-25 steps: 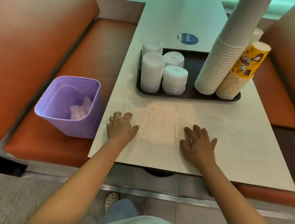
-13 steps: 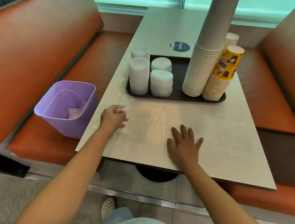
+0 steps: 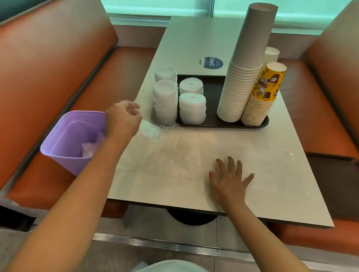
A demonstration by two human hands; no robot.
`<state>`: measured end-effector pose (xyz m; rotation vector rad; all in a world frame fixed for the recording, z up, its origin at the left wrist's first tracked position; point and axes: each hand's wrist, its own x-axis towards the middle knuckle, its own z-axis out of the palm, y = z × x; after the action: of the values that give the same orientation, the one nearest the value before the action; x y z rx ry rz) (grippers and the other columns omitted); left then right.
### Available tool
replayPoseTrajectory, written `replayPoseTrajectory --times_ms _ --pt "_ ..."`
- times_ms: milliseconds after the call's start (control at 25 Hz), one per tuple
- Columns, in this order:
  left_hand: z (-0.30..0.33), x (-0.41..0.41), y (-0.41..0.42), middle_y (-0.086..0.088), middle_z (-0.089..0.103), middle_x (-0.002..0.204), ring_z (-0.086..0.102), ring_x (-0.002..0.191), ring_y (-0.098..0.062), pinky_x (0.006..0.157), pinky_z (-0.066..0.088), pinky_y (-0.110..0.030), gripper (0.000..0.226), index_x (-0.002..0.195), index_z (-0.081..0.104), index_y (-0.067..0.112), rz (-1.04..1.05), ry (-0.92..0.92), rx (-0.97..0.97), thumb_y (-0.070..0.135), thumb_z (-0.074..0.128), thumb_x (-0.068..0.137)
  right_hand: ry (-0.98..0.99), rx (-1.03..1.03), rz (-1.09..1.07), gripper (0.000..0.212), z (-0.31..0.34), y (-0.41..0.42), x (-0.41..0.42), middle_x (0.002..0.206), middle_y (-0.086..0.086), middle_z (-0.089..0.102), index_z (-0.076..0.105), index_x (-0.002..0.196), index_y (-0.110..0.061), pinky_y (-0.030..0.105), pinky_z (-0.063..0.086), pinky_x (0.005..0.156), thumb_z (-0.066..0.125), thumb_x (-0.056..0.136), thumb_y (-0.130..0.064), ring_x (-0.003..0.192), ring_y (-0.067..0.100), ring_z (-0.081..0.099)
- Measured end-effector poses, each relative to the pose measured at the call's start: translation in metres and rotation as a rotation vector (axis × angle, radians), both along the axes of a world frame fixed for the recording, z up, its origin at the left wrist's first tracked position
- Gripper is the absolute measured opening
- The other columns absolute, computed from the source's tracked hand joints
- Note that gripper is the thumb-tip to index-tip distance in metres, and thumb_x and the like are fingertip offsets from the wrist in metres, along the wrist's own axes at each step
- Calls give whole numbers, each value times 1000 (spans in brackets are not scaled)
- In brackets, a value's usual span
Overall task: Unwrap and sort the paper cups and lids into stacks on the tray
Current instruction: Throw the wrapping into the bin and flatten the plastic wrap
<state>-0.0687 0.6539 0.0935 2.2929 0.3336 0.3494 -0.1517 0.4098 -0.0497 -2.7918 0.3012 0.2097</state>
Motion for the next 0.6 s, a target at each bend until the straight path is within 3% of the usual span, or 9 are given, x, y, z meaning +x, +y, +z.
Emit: replayPoseTrajectory --times_ms 160,280,400,520,600 --pt "28 -1 -21 -4 67 98 58 87 -20 71 37 -16 28 109 67 11 -56 -5 60 9 52 86 18 -18 -21 52 -8 -15 -5 159 1 6 24 146 -32 63 -1 111 34 96 -47 146 30 -4" --pt "32 -22 -87 -11 68 100 61 92 -25 76 40 -22 29 112 66 12 -317 -88 90 10 50 88 32 -9 -5 54 -11 -13 -7 160 -1 5 23 147 -35 60 0 111 33 96 -49 146 27 -4" --pt "9 -34 -152 -12 66 111 61 95 -24 72 39 -19 33 120 61 10 -571 53 117 9 49 89 -92 51 -6 56 -10 -16 -8 157 3 19 32 145 -27 55 8 113 27 94 -50 145 28 11" --pt "-19 -31 -187 -12 62 118 62 97 -28 75 47 -27 36 122 60 12 -653 286 110 7 50 88 -564 558 -321 38 1 -33 -14 132 12 52 57 122 -11 34 38 98 36 96 -28 121 29 49" --pt "-32 -31 -203 -12 60 120 62 98 -30 76 49 -29 37 124 58 13 -672 347 112 7 50 89 -577 960 -626 23 18 -53 -11 122 12 58 56 114 -15 31 47 81 38 101 -22 101 27 58"
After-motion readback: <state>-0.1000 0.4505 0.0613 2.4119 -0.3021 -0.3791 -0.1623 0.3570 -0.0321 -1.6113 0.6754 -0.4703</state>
